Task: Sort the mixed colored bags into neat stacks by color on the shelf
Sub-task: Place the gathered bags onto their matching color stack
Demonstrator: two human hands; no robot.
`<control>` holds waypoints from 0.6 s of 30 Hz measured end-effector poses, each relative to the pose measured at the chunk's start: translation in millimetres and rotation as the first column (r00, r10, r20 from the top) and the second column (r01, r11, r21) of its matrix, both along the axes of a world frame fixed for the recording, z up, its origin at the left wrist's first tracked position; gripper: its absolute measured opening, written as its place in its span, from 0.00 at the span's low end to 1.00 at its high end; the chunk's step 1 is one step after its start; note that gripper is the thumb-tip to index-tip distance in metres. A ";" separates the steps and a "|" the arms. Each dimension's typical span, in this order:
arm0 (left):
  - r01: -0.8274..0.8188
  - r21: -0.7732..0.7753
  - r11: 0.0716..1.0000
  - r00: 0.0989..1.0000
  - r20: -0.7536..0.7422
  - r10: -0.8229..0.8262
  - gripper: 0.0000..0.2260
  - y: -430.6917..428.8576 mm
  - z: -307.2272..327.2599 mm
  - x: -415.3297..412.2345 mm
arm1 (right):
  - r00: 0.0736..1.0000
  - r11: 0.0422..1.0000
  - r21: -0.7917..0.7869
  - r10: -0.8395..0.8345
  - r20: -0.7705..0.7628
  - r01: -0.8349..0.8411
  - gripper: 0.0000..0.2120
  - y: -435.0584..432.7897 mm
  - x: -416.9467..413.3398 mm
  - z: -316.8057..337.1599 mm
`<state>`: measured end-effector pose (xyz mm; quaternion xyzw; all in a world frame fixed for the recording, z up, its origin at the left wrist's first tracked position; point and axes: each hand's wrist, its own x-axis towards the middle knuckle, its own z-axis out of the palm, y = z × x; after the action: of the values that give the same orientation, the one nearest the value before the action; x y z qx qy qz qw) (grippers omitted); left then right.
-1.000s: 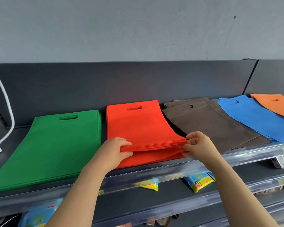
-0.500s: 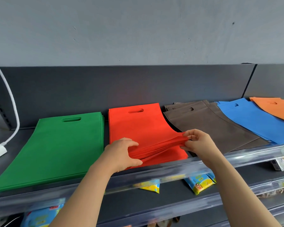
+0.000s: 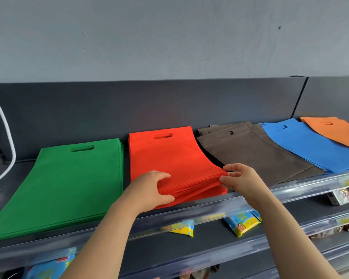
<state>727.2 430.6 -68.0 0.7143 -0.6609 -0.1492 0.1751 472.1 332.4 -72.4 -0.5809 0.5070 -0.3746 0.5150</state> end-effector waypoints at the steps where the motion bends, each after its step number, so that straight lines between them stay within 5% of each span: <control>1: 0.011 -0.006 1.000 0.999 0.044 -0.010 0.33 -0.8 -0.6 -1.5 | 1.000 1.000 0.014 -0.006 0.011 0.005 0.17 -0.6 0.4 -0.5; 5: 0.051 0.012 0.999 0.990 0.129 -0.053 0.33 -5.1 -2.8 -4.6 | 0.999 0.997 0.077 -0.023 0.039 0.020 0.20 -2.6 2.3 -0.9; 12: 0.031 -0.121 0.992 0.995 0.098 -0.020 0.18 -6.8 -4.3 2.5 | 0.997 0.994 0.102 0.032 -0.071 -0.025 0.23 -6.9 2.4 -4.3; 18: -0.020 -0.260 0.966 0.998 0.059 0.037 0.19 -5.8 7.7 6.6 | 0.955 0.999 0.026 -0.030 -0.294 0.039 0.09 -8.5 13.4 -1.4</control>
<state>733.7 424.8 -60.3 0.6992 -0.6696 -0.0363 0.2479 485.5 323.9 -73.8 -0.6128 0.5936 -0.2851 0.4368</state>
